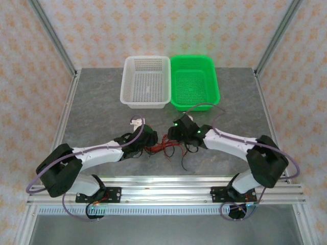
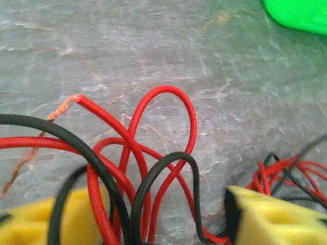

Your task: Untangle the cables

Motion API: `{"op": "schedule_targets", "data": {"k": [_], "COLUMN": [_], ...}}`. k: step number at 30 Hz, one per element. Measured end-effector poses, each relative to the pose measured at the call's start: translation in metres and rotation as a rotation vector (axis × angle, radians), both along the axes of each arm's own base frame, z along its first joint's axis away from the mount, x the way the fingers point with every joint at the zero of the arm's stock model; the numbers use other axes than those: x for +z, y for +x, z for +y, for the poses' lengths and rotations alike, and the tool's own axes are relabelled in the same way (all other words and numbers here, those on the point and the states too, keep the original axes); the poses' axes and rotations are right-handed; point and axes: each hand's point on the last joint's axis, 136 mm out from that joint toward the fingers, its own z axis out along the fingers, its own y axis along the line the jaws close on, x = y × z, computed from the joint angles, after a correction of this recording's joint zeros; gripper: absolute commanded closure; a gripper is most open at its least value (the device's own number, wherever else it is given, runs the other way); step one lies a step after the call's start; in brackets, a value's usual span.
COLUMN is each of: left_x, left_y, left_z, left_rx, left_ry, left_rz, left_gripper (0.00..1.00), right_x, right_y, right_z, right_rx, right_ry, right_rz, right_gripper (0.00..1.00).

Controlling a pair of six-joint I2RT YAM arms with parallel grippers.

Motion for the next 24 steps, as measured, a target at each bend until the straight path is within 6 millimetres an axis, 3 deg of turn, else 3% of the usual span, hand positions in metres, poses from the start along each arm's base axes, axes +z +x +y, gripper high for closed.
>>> {"op": "schedule_targets", "data": {"k": [4, 10, 13, 17, 24], "left_x": [0.013, 0.068, 0.083, 0.070, 0.008], "left_y": [0.000, 0.007, 0.005, -0.002, -0.024], "left_z": [0.010, 0.017, 0.025, 0.044, 0.067], "left_rx": [0.022, 0.062, 0.075, 0.101, 0.120], "left_ry": [0.035, 0.038, 0.038, 0.063, 0.055], "left_rz": [-0.019, -0.093, -0.093, -0.029, 0.130], "left_gripper": [0.02, 0.01, 0.02, 0.09, 0.15], "right_x": [-0.002, 0.009, 0.020, 0.033, 0.040], "right_y": [0.000, -0.005, -0.007, -0.008, -0.006], "right_z": [0.012, 0.021, 0.029, 0.042, 0.055], "right_rx": [0.021, 0.046, 0.070, 0.102, 0.141], "right_ry": [-0.049, -0.101, -0.120, -0.135, -0.152], "right_rz": [-0.003, -0.017, -0.033, -0.051, -0.062], "right_gripper": [0.43, 0.44, 0.45, 0.47, 0.48]}}
